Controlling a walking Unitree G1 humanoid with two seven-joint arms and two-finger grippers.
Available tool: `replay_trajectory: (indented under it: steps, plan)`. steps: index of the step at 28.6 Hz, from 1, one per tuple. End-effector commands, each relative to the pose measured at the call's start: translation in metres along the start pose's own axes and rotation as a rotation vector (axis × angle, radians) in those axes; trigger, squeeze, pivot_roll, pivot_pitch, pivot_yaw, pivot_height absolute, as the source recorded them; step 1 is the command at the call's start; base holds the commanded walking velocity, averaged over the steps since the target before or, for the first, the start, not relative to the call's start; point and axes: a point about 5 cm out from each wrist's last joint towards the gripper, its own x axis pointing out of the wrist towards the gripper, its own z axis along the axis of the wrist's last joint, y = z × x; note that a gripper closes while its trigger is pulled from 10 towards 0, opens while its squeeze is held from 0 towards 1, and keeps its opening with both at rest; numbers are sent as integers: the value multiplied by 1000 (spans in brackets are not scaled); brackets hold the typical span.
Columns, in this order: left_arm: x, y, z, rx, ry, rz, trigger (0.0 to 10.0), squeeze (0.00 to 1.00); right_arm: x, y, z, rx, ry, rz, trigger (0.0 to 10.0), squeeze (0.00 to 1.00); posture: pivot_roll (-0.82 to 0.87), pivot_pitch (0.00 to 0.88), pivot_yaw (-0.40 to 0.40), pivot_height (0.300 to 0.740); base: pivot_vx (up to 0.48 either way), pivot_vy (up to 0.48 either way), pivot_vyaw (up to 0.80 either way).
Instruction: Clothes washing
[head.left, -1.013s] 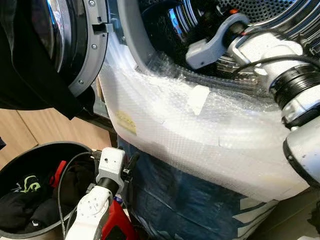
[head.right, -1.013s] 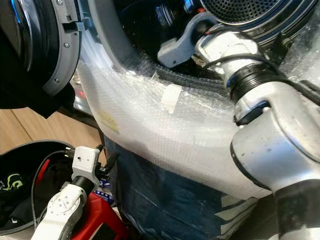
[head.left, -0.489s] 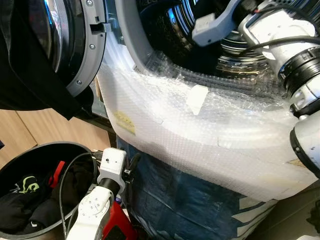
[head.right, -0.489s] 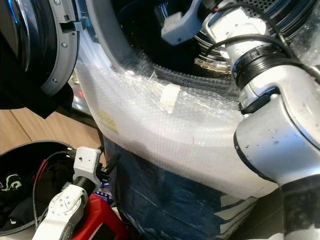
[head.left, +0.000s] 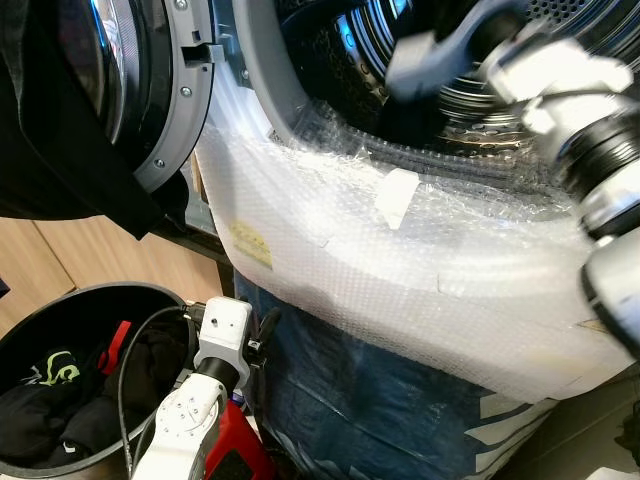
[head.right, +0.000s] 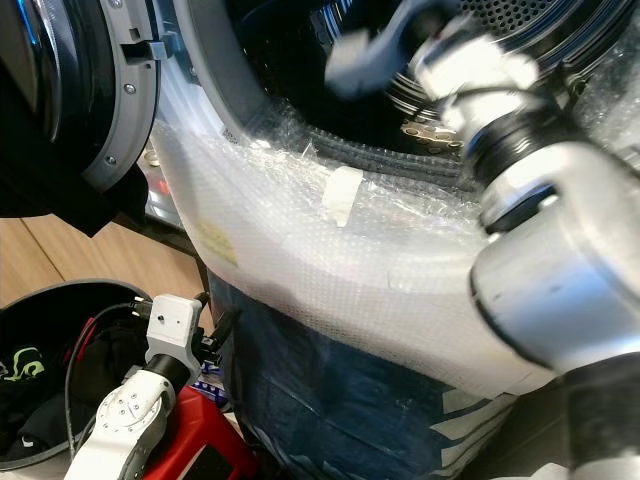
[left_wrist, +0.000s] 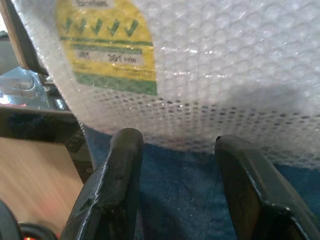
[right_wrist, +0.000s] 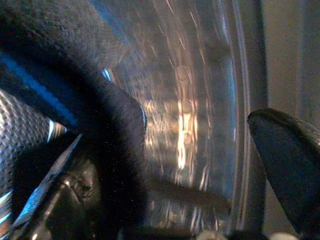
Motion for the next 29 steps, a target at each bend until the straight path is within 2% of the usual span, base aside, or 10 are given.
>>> replay_trajectory:
  steps: [1,3,5,9,14,20,25,26,28,29]
  plan:
    - [0,-2,3,-15,-4,-11,10000,0,-6,18,17,52,-65,133,10000,0,32,21,-19,740,0,0,0]
    - [0,-3,3,-15,-4,-21,10000,0,-27,48,59,112,-289,319,10000,0,31,16,-17,740,0,0,0]
    - [2,-4,5,-9,-10,-33,10000,0,-39,63,69,125,-316,351,10000,0,41,19,-16,740,0,0,0]
    - [3,-3,6,-7,-15,-26,10000,0,-22,43,32,121,-138,226,10000,0,36,24,-14,740,0,0,0]
    - [3,-3,6,-8,-13,-30,10000,0,-6,11,7,262,-17,61,10000,0,31,28,-15,740,0,0,0]
    - [3,-5,5,-12,-10,-34,10000,0,-11,21,25,335,-63,104,10000,0,29,31,-13,740,0,0,0]
    - [2,-4,4,-14,-9,-35,10000,0,-12,25,27,556,-14,186,10000,0,21,15,-7,740,0,0,0]
    - [2,-4,4,-13,-7,-35,10000,0,-10,22,25,556,-1,160,10000,0,19,13,-5,740,0,0,0]
    - [3,-7,3,-17,-6,-49,10000,0,-12,22,37,219,-173,147,10000,0,15,2,-1,740,0,0,0]
    - [3,-7,3,-17,-6,-49,10000,0,-12,22,37,219,-173,147,10000,0,15,2,-1,740,0,0,0]
